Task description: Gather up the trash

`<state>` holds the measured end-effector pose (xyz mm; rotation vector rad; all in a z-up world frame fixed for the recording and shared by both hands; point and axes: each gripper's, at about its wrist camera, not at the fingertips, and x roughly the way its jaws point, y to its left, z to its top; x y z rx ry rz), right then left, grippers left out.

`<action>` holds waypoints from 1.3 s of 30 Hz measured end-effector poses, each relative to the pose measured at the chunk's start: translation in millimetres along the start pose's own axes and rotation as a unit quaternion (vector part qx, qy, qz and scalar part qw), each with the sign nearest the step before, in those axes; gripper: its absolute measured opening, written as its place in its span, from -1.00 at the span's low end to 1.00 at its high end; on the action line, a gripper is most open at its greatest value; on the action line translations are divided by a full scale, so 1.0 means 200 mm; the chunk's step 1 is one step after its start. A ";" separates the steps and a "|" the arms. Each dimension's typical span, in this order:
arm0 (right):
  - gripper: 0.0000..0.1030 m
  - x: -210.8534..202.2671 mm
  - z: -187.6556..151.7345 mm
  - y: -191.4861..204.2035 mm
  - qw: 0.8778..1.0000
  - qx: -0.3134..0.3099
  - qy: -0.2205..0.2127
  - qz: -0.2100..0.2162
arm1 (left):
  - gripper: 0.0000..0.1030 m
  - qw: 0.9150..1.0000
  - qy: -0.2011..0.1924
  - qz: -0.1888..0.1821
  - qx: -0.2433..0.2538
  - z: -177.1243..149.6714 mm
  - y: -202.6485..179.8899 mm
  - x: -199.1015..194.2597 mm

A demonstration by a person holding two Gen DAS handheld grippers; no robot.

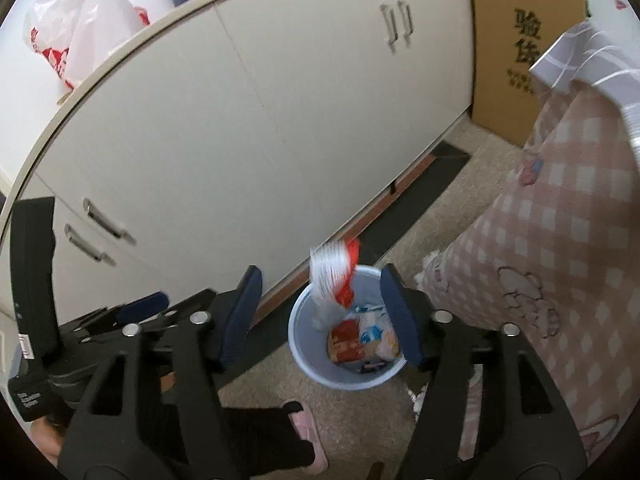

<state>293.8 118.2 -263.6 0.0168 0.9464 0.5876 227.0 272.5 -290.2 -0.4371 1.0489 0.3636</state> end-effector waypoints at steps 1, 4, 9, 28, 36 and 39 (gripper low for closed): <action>0.19 -0.01 0.00 0.00 1.000 -0.001 0.000 0.003 | 0.41 1.000 -0.002 0.001 -0.001 0.00 0.00 -0.01; 0.19 -0.06 0.00 0.04 1.000 -0.011 -0.008 0.001 | 0.45 1.000 -0.011 0.008 -0.002 0.00 0.01 -0.08; 0.21 -0.21 0.00 0.07 0.999 -0.022 -0.035 -0.011 | 0.47 0.999 -0.041 0.023 0.009 -0.01 -0.03 -0.27; 0.56 -1.43 -0.16 0.06 0.966 -0.024 -0.234 -0.105 | 0.73 0.958 -0.264 -0.070 0.086 -0.30 -0.45 -1.36; 0.71 -1.81 -0.35 0.02 0.946 -0.002 -0.294 -0.137 | 0.76 0.925 -0.338 -0.086 0.149 -0.55 -0.65 -1.70; 0.73 -1.93 -0.43 0.03 0.938 0.002 -0.313 -0.151 | 0.78 0.915 -0.358 -0.086 0.166 -0.63 -0.69 -1.79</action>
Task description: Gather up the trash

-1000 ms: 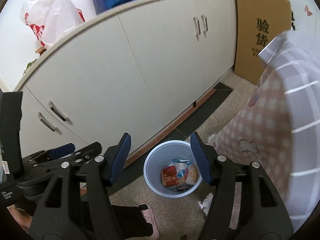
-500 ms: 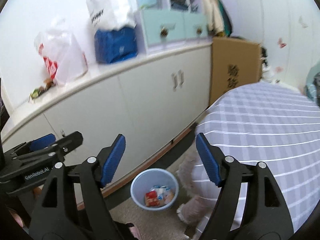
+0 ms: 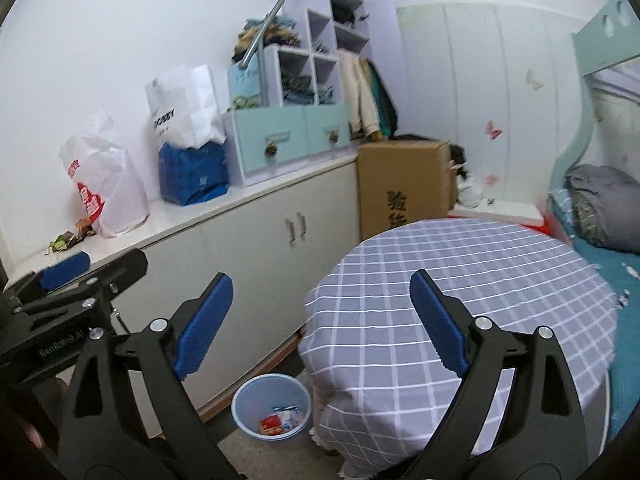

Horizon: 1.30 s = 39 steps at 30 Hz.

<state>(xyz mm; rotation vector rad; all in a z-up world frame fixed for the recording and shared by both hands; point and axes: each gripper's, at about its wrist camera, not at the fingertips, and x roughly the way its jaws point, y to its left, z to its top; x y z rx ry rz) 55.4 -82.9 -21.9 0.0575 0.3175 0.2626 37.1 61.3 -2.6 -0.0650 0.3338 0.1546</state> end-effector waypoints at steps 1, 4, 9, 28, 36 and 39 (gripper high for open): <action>0.73 -0.04 0.00 -0.01 1.000 0.000 -0.006 -0.002 | 0.78 1.000 -0.005 -0.003 0.003 0.01 -0.02 -0.03; 0.75 -0.14 0.01 -0.02 0.999 -0.008 -0.026 -0.021 | 0.79 0.999 -0.026 -0.019 0.007 0.02 -0.07 -0.13; 0.79 -0.31 0.02 -0.06 0.997 -0.013 -0.057 -0.043 | 0.81 0.998 -0.046 -0.049 0.002 0.02 -0.12 -0.24; 0.83 -0.44 0.01 -0.15 0.996 -0.006 -0.070 -0.057 | 0.82 0.996 -0.059 -0.062 0.029 0.01 -0.23 -0.30; 0.83 -0.41 0.02 -0.12 0.997 -0.007 -0.061 -0.053 | 0.82 0.996 -0.052 -0.060 0.029 0.00 -0.21 -0.29; 0.83 -0.40 0.01 -0.11 0.997 -0.007 -0.059 -0.053 | 0.82 0.997 -0.050 -0.059 0.029 0.00 -0.21 -0.28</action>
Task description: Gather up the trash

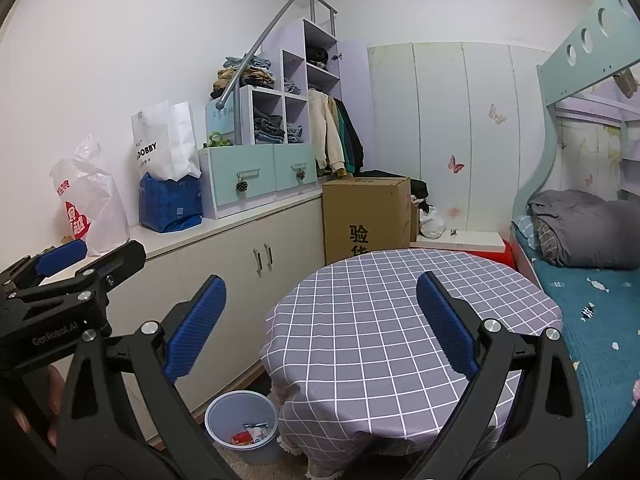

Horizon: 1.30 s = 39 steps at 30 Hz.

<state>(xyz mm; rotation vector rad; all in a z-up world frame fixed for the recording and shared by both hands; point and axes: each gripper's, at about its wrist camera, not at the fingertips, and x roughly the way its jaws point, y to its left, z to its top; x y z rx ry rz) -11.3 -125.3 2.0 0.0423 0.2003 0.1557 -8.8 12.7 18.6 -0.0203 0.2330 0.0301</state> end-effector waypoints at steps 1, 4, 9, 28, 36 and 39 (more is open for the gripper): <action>0.83 0.00 0.00 0.00 1.000 0.000 0.001 0.000 | 0.82 1.000 0.001 0.000 0.000 0.00 0.00 0.00; 0.83 0.01 -0.01 0.01 1.000 0.000 0.003 0.002 | 0.82 1.000 0.005 0.001 0.000 -0.01 0.02 0.01; 0.83 0.01 -0.02 0.02 1.000 0.001 0.008 0.003 | 0.82 1.000 0.007 0.002 0.001 -0.01 0.02 0.01; 0.83 0.01 -0.04 0.03 1.000 0.004 0.012 0.005 | 0.82 1.000 0.008 0.002 0.002 -0.03 0.03 0.02; 0.83 0.02 -0.04 0.03 1.000 0.008 0.016 0.007 | 0.82 1.000 0.011 0.001 0.003 -0.05 0.04 0.02; 0.83 0.02 -0.05 0.03 1.000 0.009 0.016 0.007 | 0.82 1.000 0.011 0.000 0.004 -0.05 0.04 0.03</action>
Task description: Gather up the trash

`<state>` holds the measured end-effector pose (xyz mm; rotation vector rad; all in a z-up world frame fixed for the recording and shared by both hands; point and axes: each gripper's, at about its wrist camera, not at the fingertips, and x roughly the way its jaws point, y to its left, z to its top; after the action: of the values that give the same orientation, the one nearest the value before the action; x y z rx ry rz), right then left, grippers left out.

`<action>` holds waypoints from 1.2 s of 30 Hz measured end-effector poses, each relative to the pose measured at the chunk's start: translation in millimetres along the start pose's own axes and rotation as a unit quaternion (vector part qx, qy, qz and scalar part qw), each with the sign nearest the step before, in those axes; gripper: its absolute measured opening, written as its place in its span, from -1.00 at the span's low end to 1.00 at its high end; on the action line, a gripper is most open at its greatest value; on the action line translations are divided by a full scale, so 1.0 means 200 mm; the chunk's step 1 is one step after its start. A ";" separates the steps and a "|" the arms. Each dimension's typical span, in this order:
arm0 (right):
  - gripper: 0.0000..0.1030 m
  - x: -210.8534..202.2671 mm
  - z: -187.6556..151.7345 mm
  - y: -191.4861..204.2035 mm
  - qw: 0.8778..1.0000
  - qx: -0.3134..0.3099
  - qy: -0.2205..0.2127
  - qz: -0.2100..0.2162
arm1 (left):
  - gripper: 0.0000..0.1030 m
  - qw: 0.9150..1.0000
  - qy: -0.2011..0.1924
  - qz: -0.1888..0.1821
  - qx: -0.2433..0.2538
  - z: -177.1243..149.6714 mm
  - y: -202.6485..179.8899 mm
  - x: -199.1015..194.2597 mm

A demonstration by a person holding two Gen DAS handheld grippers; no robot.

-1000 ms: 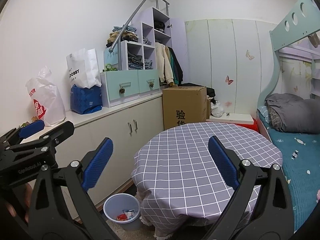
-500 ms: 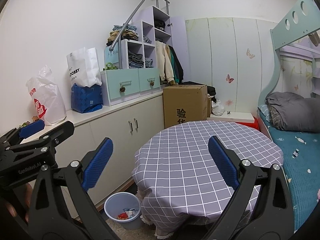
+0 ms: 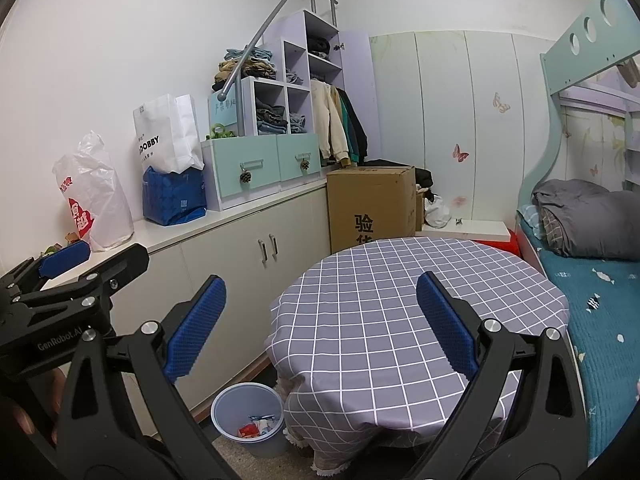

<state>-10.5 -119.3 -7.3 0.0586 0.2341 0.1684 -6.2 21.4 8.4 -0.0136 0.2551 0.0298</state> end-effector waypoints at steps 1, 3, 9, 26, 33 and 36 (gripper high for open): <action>0.83 0.00 0.00 0.00 1.000 0.000 0.000 0.000 | 0.82 1.000 0.000 0.000 0.000 0.00 0.00 0.00; 0.83 0.00 0.00 0.00 1.000 0.000 0.000 0.000 | 0.82 1.000 0.000 0.000 0.000 0.00 0.00 0.00; 0.83 0.01 -0.01 0.01 1.000 0.003 0.003 0.001 | 0.82 1.000 0.001 0.000 0.000 0.00 0.00 0.00; 0.83 0.01 -0.01 0.01 1.000 0.002 0.004 0.001 | 0.82 1.000 0.002 0.001 0.004 -0.02 0.03 0.02; 0.83 0.01 -0.01 0.01 1.000 0.002 0.004 0.001 | 0.82 1.000 0.003 0.001 0.005 -0.02 0.04 0.02; 0.83 0.01 -0.01 0.01 1.000 0.002 0.005 0.001 | 0.82 1.000 0.003 0.001 0.006 -0.03 0.05 0.02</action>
<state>-9.1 -116.4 -9.6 0.0619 0.2439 0.1696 -3.6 31.5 2.0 -0.0023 0.2614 0.0300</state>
